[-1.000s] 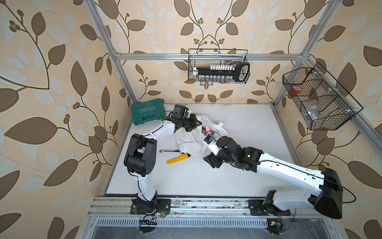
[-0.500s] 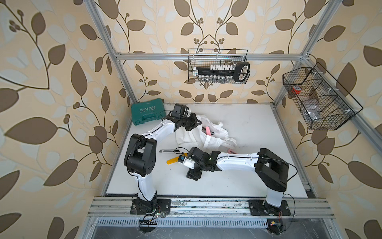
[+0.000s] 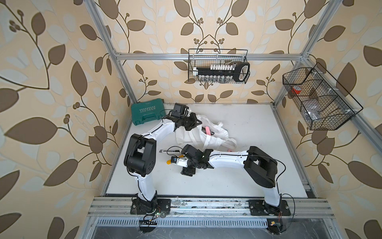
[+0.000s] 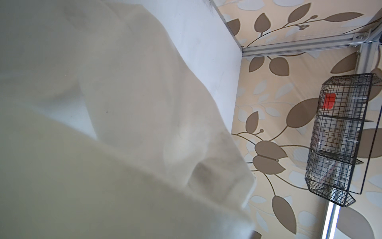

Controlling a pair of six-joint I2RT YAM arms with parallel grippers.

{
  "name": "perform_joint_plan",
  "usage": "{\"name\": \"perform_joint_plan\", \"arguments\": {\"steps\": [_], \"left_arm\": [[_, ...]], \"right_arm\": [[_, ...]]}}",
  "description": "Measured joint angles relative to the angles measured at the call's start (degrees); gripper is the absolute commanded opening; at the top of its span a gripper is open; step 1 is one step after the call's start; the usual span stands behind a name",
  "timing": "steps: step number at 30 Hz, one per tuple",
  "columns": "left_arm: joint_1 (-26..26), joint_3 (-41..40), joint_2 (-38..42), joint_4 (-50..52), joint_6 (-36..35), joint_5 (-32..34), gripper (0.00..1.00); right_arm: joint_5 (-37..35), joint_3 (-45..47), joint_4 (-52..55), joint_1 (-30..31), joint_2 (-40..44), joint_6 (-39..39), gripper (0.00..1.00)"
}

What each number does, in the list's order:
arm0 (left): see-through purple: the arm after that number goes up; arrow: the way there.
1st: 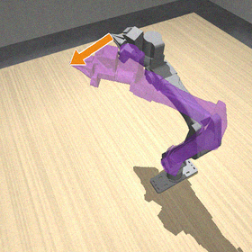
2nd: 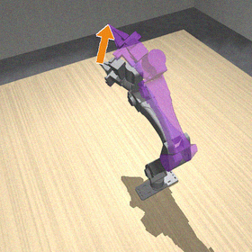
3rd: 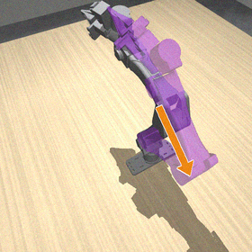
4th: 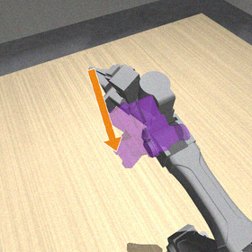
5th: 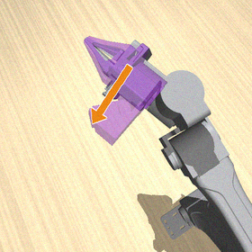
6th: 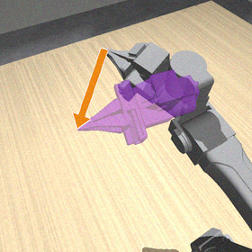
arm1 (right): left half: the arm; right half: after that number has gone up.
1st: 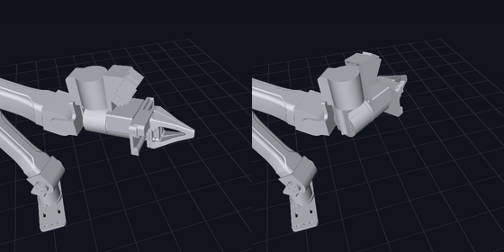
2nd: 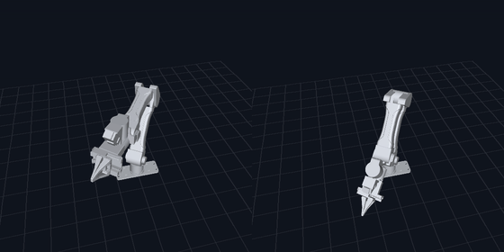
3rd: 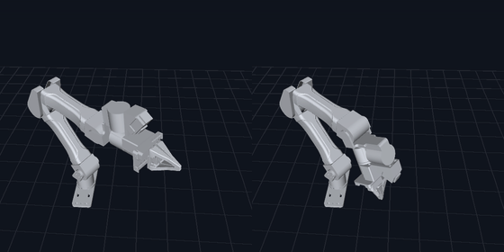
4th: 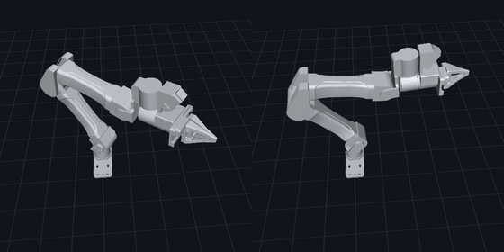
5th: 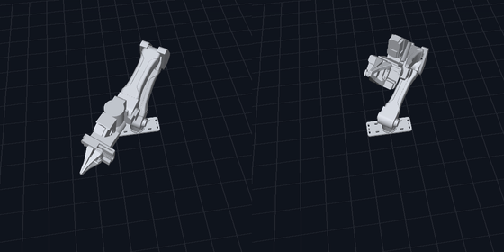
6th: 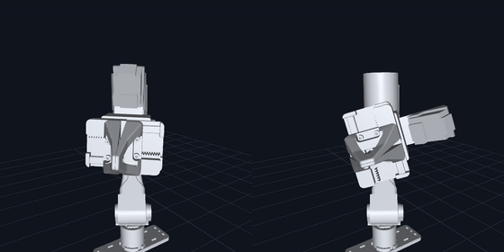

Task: Place the art knife into the pouch
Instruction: Pick up the utility knife at the center of the board.

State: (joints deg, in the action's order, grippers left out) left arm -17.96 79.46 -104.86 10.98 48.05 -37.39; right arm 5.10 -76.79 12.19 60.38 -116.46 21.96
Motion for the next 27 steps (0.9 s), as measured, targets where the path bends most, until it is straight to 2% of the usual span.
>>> {"name": "perform_joint_plan", "arguments": {"steps": [8,14,27], "left_arm": [[0.0,0.39,0.0,0.44,-0.13,0.0,0.0],[0.0,0.39,0.0,0.39,-0.11,0.0,0.0],[0.02,0.39,0.0,-0.09,-0.07,-0.07,0.0]], "right_arm": [[0.17,-5.2,-0.83,-5.57,-2.43,1.05,0.76],[2.25,-8.92,-0.61,-5.44,-4.92,1.09,0.76],[4.48,-10.8,2.01,-6.03,-8.96,1.05,0.76]]}}
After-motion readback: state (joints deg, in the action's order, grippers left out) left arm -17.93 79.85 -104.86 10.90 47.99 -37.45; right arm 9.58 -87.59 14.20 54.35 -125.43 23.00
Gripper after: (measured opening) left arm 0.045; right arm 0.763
